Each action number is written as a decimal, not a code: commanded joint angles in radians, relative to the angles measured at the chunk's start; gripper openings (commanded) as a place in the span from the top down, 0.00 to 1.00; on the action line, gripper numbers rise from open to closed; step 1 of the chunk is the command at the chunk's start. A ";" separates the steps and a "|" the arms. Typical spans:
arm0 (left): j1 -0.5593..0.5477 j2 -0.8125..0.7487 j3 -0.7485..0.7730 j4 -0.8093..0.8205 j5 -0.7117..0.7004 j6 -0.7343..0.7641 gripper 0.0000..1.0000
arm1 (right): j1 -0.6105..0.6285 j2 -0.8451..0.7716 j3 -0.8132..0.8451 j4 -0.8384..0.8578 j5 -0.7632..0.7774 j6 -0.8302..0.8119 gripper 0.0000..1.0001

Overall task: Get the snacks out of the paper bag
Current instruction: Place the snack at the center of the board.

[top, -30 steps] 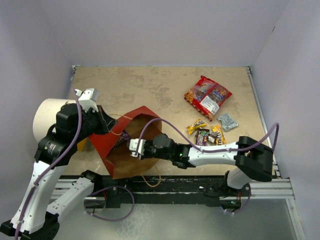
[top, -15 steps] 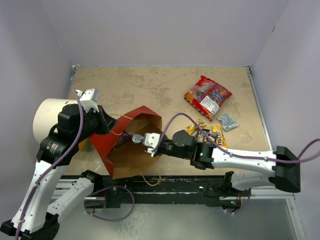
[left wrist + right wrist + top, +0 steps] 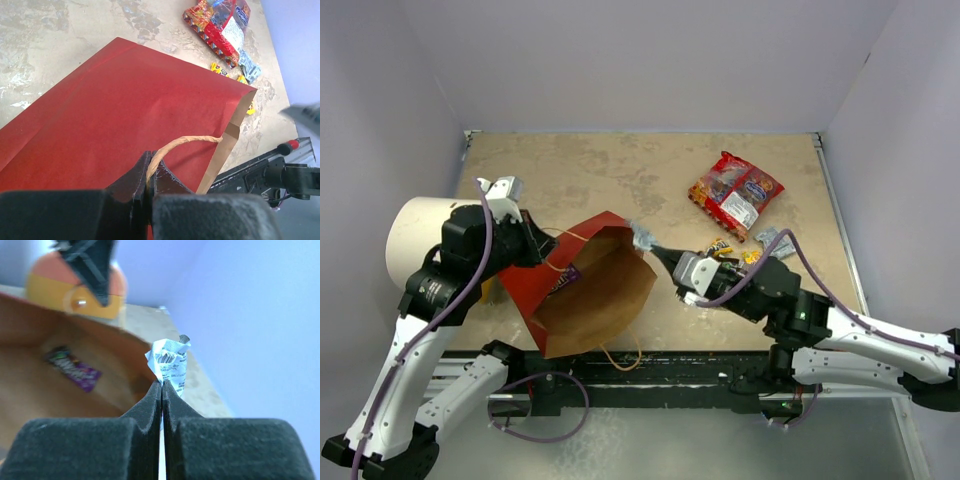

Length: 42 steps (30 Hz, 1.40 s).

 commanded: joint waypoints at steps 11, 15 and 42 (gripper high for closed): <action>-0.002 -0.029 -0.007 0.025 -0.003 -0.053 1.00 | -0.293 0.193 0.057 0.174 0.591 0.207 1.00; -0.001 -0.038 0.006 0.011 -0.031 -0.055 1.00 | -0.417 0.318 0.204 -0.207 0.758 0.721 1.00; -0.001 -0.024 0.059 -0.026 -0.044 -0.029 1.00 | -1.126 0.725 0.182 -0.844 0.818 1.348 1.00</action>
